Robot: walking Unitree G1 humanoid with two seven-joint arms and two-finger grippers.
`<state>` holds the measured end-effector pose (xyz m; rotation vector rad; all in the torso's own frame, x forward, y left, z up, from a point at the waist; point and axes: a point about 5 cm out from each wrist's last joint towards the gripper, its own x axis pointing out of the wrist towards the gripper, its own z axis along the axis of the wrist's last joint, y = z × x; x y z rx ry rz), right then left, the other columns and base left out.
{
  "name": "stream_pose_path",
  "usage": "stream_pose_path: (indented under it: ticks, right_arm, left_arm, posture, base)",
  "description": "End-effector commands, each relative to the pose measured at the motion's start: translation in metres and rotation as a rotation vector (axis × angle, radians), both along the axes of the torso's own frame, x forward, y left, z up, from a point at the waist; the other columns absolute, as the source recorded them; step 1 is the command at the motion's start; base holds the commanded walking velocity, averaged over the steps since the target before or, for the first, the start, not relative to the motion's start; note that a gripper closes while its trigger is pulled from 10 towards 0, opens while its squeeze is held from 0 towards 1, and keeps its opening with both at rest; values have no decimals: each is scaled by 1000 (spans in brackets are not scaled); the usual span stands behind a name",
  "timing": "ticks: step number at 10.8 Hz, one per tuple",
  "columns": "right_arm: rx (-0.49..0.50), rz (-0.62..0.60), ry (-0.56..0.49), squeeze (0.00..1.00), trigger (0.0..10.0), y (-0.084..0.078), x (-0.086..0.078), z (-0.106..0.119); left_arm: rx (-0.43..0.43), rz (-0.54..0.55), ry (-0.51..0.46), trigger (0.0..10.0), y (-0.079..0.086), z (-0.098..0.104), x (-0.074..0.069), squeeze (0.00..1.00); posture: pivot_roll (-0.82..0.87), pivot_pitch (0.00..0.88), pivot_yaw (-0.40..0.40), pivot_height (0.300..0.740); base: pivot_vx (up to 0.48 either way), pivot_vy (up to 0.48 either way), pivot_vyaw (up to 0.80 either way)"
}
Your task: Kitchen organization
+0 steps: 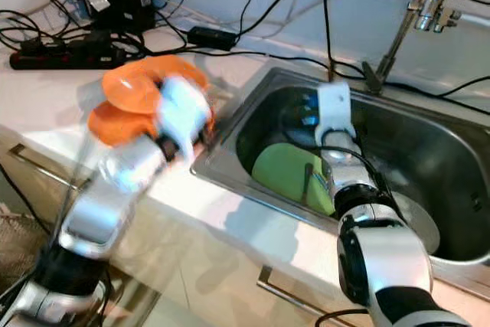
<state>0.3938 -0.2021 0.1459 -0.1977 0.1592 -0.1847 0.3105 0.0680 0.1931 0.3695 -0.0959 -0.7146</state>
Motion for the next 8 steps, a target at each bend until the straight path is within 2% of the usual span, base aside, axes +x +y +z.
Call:
stream_pose_path:
  ticks: [1,4,8]
  right_arm:
    - [30,-27,23,0,10000,-2,2,2]
    - [103,-40,178,0,10000,1,-9,-28]
    - [144,-4,295,0,10000,10,-19,-52]
  left_arm:
    - [33,-14,60,10000,-1,-9,-1,0]
    - [46,-20,175,10000,-3,-29,-6,0]
    - [48,-20,214,10000,-3,-33,-9,0]
  posture:
    - [253,0,-65,740]
    - [255,0,-66,740]
    - [259,0,-68,740]
  base:
    - [0,0,0]
    - [0,0,0]
    - [0,0,0]
